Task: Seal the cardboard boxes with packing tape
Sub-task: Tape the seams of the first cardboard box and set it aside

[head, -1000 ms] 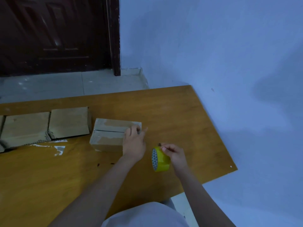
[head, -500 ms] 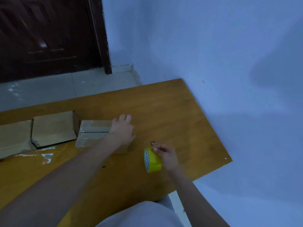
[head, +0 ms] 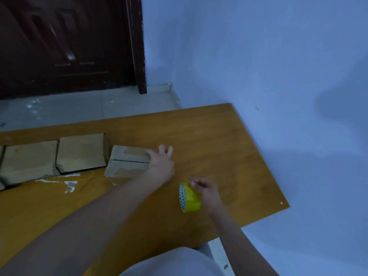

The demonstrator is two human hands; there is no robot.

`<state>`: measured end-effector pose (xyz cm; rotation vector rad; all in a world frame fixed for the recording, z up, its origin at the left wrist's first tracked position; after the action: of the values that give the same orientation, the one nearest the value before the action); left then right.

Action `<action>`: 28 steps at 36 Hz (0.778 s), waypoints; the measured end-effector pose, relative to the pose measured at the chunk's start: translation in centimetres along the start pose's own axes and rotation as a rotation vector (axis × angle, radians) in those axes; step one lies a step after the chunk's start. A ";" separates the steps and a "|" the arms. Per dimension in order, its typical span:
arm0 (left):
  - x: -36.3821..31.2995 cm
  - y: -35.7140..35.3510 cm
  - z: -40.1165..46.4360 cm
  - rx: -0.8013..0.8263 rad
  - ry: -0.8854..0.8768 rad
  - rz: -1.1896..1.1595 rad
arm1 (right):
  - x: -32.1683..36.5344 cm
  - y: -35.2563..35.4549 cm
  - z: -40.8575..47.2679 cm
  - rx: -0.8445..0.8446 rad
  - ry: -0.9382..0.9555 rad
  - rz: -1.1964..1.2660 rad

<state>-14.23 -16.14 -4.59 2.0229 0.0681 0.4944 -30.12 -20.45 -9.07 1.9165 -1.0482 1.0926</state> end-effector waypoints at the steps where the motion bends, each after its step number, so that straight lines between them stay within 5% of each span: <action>1: -0.1 -0.2 -0.1 -0.002 0.010 -0.017 | 0.1 0.1 -0.1 -0.002 0.002 -0.013; 12: -1.5 -2.6 -3.0 -0.100 -0.134 -0.132 | 3.9 1.6 0.1 -0.085 0.075 -0.065; 19: -0.7 -4.5 -7.7 -0.438 -0.477 -0.369 | 6.0 1.4 0.8 -0.125 0.086 0.017; 26: 3.3 -5.7 -8.2 -0.707 -0.153 -0.842 | 7.4 1.0 0.3 -0.153 0.109 0.023; 28: 3.0 -5.5 -7.8 -0.568 -0.119 -0.840 | 7.7 1.0 0.0 -0.161 0.117 0.016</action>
<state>-13.52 -6.20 -5.25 1.2980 0.6047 -0.1398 -28.53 -23.21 -2.05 1.7005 -1.0545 1.0815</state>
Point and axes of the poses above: each hand's wrist, its own z-axis towards the middle knuckle, its own y-axis out of the back of the hand, x = y × z, the point moved 6 cm from there along z, towards the middle knuckle, and after that the axes turned 10 degrees about -x, right-handed, at the moved point
